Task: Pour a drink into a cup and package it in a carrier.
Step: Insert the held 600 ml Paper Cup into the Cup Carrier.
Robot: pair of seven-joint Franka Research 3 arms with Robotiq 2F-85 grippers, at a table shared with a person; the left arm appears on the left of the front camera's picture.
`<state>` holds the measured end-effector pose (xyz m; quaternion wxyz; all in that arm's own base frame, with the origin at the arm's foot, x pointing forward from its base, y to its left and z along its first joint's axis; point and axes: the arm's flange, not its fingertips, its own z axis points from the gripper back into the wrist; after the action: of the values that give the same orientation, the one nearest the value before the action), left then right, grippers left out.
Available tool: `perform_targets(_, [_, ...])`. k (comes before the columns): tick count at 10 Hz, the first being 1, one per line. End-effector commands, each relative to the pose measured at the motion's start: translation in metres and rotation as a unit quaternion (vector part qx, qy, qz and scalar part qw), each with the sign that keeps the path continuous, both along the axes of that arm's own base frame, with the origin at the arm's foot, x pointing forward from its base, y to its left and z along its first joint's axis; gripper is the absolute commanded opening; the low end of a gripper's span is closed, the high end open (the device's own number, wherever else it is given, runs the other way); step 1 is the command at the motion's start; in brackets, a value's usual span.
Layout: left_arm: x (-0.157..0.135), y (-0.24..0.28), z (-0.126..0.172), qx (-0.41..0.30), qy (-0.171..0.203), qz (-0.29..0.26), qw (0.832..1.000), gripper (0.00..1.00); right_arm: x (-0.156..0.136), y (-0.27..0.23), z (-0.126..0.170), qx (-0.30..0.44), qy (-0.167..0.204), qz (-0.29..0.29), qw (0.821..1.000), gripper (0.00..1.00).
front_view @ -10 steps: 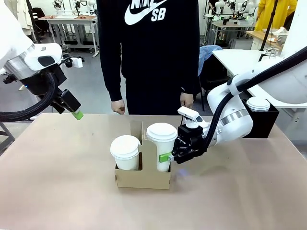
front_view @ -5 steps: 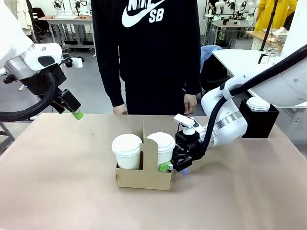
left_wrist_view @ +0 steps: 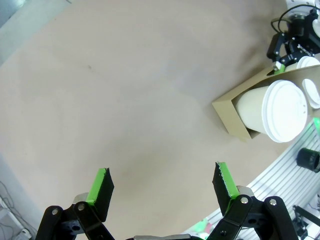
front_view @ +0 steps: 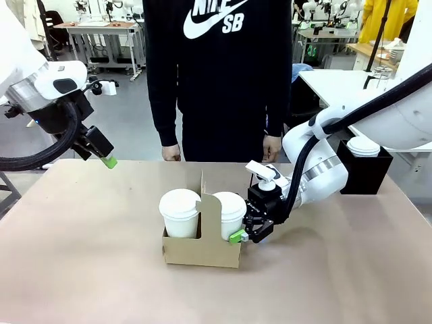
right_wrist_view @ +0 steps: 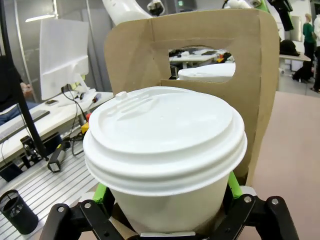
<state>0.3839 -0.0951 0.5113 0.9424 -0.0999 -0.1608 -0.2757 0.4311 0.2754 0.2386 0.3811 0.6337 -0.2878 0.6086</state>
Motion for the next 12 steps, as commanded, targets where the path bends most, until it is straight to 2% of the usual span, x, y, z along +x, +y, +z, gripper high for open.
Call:
perform_targets(1, [0.001, 0.0, 0.001, 0.008, -0.006, 0.006, 1.0, 1.0, 0.001, -0.02, 0.007, -0.005, -0.02, -0.006, 1.0, 1.0])
perform_targets(5, [0.001, 0.0, 0.001, 0.008, -0.006, 0.006, 1.0, 1.0, 0.017, -0.053, 0.024, 0.0, -0.022, -0.043, 0.999, 1.0])
perform_targets(8, [0.001, 0.0, 0.001, 0.008, -0.006, 0.006, 1.0, 1.0, 0.028, -0.102, 0.062, -0.064, -0.048, -0.127, 0.989, 1.0])
perform_targets(10, [0.001, 0.0, 0.001, 0.008, -0.006, 0.006, 1.0, 1.0, 0.019, -0.143, 0.1, -0.102, -0.05, -0.195, 0.974, 1.0])
perform_targets(11, [0.001, 0.0, 0.001, 0.008, -0.006, 0.006, 1.0, 1.0, 0.01, -0.165, 0.119, -0.144, -0.046, -0.25, 0.956, 1.0])
perform_targets(12, [0.001, 0.0, 0.001, 0.008, -0.006, 0.006, 1.0, 1.0, 0.002, -0.191, 0.136, -0.213, -0.021, -0.307, 0.927, 1.0])
